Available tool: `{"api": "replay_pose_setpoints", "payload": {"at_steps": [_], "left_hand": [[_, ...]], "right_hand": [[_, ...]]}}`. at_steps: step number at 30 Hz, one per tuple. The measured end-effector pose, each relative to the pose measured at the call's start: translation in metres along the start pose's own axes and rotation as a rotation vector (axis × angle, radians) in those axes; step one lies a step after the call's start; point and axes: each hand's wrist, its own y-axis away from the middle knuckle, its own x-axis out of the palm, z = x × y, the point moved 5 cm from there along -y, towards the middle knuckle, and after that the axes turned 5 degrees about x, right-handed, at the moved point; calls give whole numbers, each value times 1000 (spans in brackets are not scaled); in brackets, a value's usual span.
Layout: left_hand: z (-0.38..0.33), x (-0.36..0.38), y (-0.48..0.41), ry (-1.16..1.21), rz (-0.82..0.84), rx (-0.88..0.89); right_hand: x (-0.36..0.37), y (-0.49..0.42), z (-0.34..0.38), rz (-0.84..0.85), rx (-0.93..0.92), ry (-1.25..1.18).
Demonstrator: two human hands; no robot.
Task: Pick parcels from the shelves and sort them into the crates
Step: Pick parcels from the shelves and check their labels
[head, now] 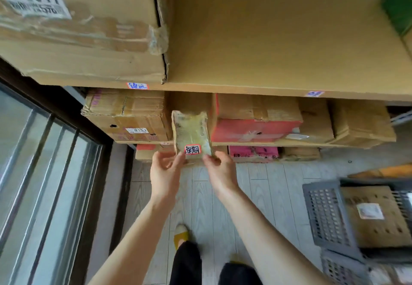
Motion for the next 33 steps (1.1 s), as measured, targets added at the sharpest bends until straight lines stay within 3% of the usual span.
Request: {"api": "replay_pose_setpoints", "payload": {"at_steps": [6,14,18,25,33], "left_hand": [[-16,58,109,-10,214,-51],[17,273,339,-79,749,-13],[50,354,453,-220,1008,-5],[127,446,611,-512,1461,44],[241,514,710,-854,1641,14]], "right_hand": [[-134,68,-20,-26,32,-63],[-420,156,-165,-417,126,-231],[-524,218,-251,-592,244,-460],[-619,288,-403,-856,448,-751],[-652,315,-541,-992,627,-1017]]}}
